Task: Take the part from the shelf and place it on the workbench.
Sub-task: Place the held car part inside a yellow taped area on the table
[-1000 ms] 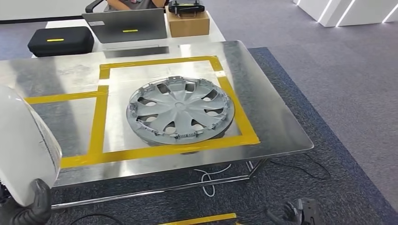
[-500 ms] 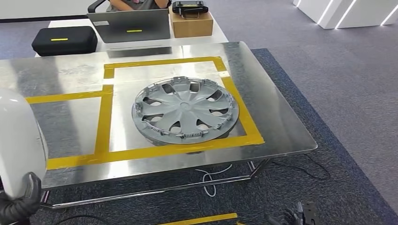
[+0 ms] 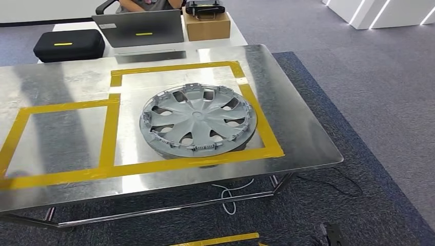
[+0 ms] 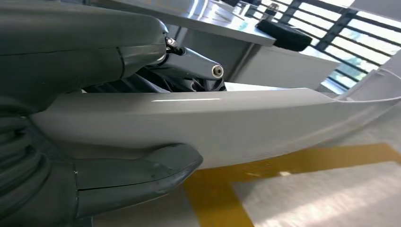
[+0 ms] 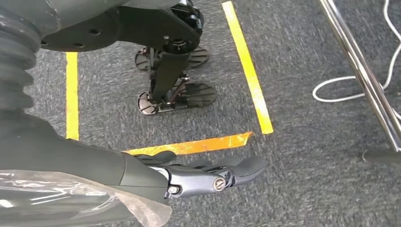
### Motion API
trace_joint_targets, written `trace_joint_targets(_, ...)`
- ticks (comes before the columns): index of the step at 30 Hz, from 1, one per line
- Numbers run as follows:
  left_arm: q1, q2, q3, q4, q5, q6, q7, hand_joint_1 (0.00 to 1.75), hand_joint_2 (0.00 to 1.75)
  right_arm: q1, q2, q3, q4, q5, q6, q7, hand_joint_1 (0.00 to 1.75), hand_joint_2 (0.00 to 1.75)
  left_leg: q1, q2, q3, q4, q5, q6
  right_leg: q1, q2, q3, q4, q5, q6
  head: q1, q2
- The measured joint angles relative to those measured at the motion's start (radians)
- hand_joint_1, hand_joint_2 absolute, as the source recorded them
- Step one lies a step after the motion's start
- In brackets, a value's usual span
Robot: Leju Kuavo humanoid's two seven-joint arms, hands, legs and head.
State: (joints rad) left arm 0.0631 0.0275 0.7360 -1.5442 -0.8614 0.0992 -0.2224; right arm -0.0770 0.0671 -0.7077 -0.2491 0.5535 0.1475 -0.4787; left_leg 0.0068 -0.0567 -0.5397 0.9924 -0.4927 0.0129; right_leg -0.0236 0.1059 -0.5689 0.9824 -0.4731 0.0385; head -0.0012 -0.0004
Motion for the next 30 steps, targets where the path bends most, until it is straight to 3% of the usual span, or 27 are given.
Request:
trace_joint_targets(5, -0.115, 0.102, -0.065, 0.151, -0.159, 0.025, 0.116, 1.75, 1.75, -0.012, -0.006, 0.0, 0.002, 0.027, 0.014, 0.004, 0.0, 1.75, 0.0, -0.001, -0.001, 0.0, 0.002, -0.003, 0.0, -0.002, -0.001, 0.002, 0.001, -0.002, 0.0, 0.0)
trace_joint_targets(10, -0.206, 0.157, -0.145, 0.253, -0.233, 0.031, 0.165, 1.75, 1.75, -0.018, -0.008, 0.0, 0.002, 0.041, 0.017, 0.008, 0.0, 1.75, 0.0, -0.001, -0.001, 0.0, 0.003, -0.004, -0.001, -0.001, -0.001, 0.003, 0.002, -0.003, 0.0, 0.0)
trace_joint_targets(18, -0.296, 0.17, -0.27, 0.332, -0.352, 0.038, 0.196, 1.75, 1.75, -0.021, -0.011, 0.0, 0.004, 0.054, 0.016, 0.014, 0.0, 1.75, 0.0, -0.002, -0.003, 0.0, 0.003, -0.004, 0.0, -0.002, -0.003, 0.003, 0.003, -0.004, 0.0, 0.0)
trace_joint_targets(23, -0.323, 0.169, -0.308, 0.357, -0.364, 0.039, 0.2, 1.75, 1.75, -0.019, -0.014, 0.0, 0.006, 0.061, 0.017, 0.014, 0.0, 1.75, 0.0, -0.001, -0.004, 0.0, 0.003, -0.004, 0.0, 0.0, -0.006, 0.003, 0.003, -0.004, 0.0, 0.0)
trace_joint_targets(29, -0.36, 0.149, -0.385, 0.368, -0.429, 0.04, 0.197, 1.75, 1.75, -0.021, -0.015, 0.0, 0.008, 0.07, 0.016, 0.02, 0.0, 1.75, 0.0, -0.002, -0.006, 0.0, 0.003, -0.004, 0.0, -0.001, -0.007, 0.004, 0.003, -0.004, 0.0, 0.0)
trace_joint_targets(30, -0.367, 0.143, -0.402, 0.369, -0.443, 0.042, 0.2, 1.31, 1.75, -0.021, -0.015, 0.0, 0.008, 0.071, 0.016, 0.021, 0.0, 1.31, 0.0, -0.002, -0.006, 0.0, 0.003, -0.004, 0.0, -0.001, -0.007, 0.004, 0.003, -0.004, 0.0, 0.0)
